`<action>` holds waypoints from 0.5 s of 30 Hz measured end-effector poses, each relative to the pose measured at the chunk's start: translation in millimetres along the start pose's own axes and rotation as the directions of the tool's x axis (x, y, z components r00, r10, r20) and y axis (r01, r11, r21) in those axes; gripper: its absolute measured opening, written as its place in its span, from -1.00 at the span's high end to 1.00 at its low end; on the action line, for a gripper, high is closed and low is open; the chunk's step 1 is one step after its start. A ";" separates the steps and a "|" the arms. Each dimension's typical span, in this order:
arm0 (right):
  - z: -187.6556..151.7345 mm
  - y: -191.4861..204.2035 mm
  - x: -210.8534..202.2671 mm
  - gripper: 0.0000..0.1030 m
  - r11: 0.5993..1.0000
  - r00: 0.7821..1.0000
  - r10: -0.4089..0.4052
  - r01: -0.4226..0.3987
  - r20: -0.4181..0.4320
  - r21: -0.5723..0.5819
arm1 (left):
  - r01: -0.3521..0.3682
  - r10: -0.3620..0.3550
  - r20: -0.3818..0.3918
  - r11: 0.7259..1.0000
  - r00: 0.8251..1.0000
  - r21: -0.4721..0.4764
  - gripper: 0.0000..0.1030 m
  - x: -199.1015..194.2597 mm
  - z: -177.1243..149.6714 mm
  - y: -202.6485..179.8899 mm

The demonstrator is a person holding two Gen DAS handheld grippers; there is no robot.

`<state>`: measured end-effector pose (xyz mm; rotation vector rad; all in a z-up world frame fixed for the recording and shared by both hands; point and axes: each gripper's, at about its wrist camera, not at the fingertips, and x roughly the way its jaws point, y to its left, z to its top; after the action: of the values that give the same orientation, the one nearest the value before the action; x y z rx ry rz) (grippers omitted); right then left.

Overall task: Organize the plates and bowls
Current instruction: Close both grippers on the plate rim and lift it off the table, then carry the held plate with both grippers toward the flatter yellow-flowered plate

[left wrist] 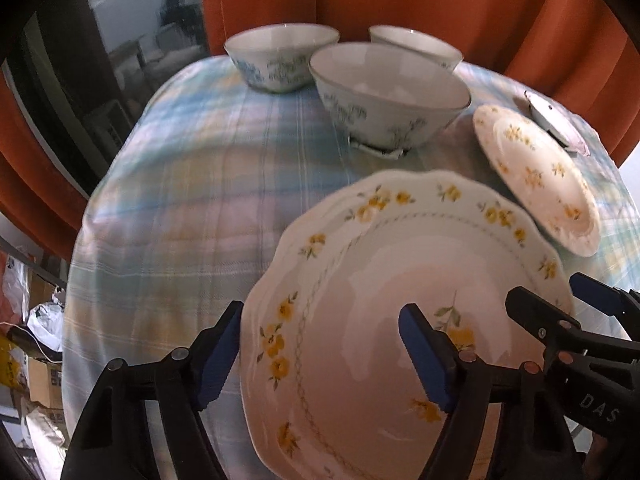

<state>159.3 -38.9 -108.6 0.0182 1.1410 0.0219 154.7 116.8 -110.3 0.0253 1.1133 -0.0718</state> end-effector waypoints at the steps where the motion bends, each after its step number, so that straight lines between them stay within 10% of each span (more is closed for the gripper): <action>1: -0.5 1.0 3.7 -0.68 1.000 1.000 -0.001 0.001 -0.014 0.000 | 0.003 -0.003 -0.014 1.000 1.000 0.003 -0.47 2.6 -0.5 0.3; 15: 0.7 15.0 20.9 -0.34 0.999 0.995 -0.024 0.026 -0.095 0.019 | 0.046 -0.042 -0.080 0.998 0.996 0.048 -0.42 7.7 7.5 5.9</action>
<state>168.4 -23.4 -127.0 0.0210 1.2362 -0.0112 165.2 121.9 -114.0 0.0483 1.1912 -0.1385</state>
